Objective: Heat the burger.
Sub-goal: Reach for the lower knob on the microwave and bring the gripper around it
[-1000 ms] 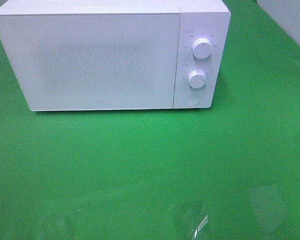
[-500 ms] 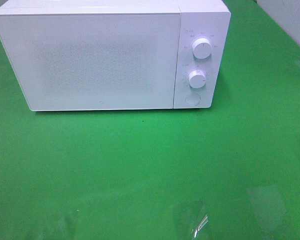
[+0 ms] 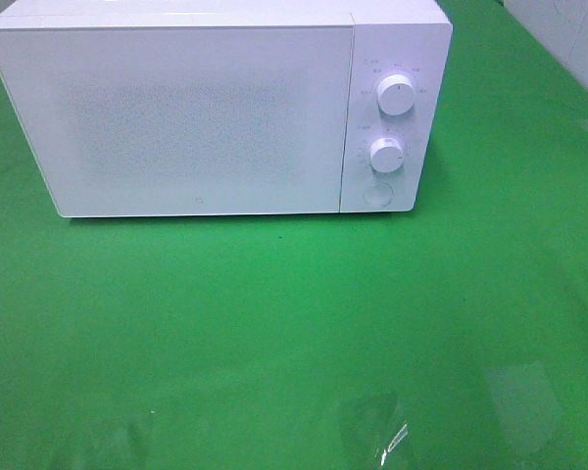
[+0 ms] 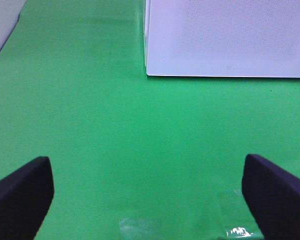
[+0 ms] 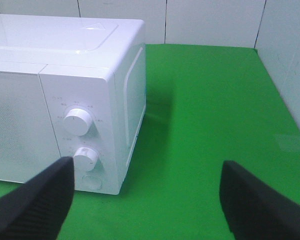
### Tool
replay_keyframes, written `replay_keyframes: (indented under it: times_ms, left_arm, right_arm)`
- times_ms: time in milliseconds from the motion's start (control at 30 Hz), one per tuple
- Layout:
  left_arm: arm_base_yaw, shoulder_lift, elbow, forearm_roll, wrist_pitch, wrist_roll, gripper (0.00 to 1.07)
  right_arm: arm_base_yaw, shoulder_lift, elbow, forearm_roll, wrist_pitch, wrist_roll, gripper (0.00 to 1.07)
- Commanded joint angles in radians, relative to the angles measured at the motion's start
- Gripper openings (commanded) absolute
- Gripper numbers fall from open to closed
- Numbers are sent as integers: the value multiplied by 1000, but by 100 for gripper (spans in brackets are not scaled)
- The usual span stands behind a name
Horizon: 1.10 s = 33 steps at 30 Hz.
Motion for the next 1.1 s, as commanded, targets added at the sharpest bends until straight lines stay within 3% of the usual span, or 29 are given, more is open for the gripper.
replay_keyframes:
  times_ms: [33,433,533,633,667,933,1100]
  left_arm:
    - [1,-22,4,-8,-15,2,94]
    - [1,-22,4,-8,-15,2,94]
    - [1,-22,4,-8,-15,2,94]
    - [1,-22,4,-8,-15,2,94]
    - [1,-22,4,-8,-15,2,94]
    - [1,-21,4,-8,-15,2,94]
    - [1,-15,4,-8,-15,2,94]
  right_arm:
    - [-2,41,1,-1,-74,8,76]
    - [-2,291,41,28,-453,-86,76]
    - [-2,378,87,160,-608,-197,76]
    - [-2,398,99,198,-648,-237,76]
    - [-2,452,125,314,-752,-361,76]
    - [0,514,166,425,-883,-440,76]
    - [118,556,193,562,-999,-513,76]
